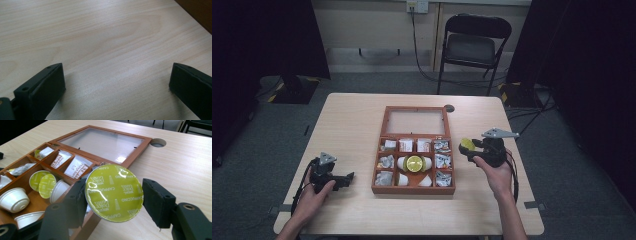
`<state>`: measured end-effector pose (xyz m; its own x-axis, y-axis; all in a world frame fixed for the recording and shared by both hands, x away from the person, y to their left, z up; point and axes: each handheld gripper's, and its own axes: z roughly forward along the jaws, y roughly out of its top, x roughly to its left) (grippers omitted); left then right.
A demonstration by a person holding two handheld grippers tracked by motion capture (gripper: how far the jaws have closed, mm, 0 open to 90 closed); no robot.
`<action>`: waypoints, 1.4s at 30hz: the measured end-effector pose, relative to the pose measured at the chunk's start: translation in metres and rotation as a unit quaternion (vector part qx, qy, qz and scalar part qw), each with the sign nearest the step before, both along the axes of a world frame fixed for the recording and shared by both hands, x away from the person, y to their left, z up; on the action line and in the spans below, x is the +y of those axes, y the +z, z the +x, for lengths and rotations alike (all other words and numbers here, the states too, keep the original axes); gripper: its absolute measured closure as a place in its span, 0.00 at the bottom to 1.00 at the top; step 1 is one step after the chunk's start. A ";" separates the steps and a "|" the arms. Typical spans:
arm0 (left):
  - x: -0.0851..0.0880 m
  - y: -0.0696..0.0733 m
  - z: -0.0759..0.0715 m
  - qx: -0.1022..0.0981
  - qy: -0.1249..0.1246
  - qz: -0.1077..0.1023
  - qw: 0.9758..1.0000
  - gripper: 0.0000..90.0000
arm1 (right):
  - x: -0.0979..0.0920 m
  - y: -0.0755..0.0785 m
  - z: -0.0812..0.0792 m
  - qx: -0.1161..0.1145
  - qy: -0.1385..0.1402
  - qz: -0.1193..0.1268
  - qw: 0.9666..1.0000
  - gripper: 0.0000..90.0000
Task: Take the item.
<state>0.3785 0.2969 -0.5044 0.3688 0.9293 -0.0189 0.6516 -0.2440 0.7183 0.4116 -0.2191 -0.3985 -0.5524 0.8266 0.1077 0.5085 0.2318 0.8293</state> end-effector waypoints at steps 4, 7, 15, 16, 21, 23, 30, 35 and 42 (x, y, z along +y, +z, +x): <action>0.000 0.000 0.000 0.000 0.000 -0.001 1.000 0.00 | -0.008 -0.006 0.003 0.010 -0.009 0.004 1.000 0.44; 0.000 0.000 0.000 0.001 -0.001 0.000 1.000 0.00 | -0.012 -0.010 0.005 0.017 -0.017 0.002 1.000 0.44; 0.000 0.000 0.000 0.001 -0.001 0.000 1.000 0.00 | -0.024 -0.036 0.015 0.051 -0.039 -0.001 0.998 0.44; 0.000 0.000 0.000 0.000 0.000 0.000 1.000 0.00 | -0.025 -0.040 0.016 0.054 -0.044 0.000 0.998 0.44; 0.000 0.000 0.000 0.001 0.000 -0.001 1.000 0.00 | -0.024 -0.053 0.020 0.070 -0.049 -0.012 0.996 0.44; 0.000 0.000 0.000 0.001 0.000 -0.001 1.000 0.00 | -0.024 -0.059 0.023 0.076 -0.051 -0.016 0.996 0.44; 0.000 0.000 0.000 0.001 -0.001 -0.001 1.000 0.00 | -0.019 -0.066 0.026 0.085 -0.047 -0.031 0.995 0.44; 0.000 0.000 0.000 0.001 0.000 -0.001 1.000 0.00 | -0.019 -0.069 0.027 0.089 -0.047 -0.033 0.994 0.44; 0.000 0.000 0.000 0.001 -0.001 -0.001 1.000 0.00 | -0.018 -0.074 0.030 0.095 -0.052 -0.041 0.993 0.44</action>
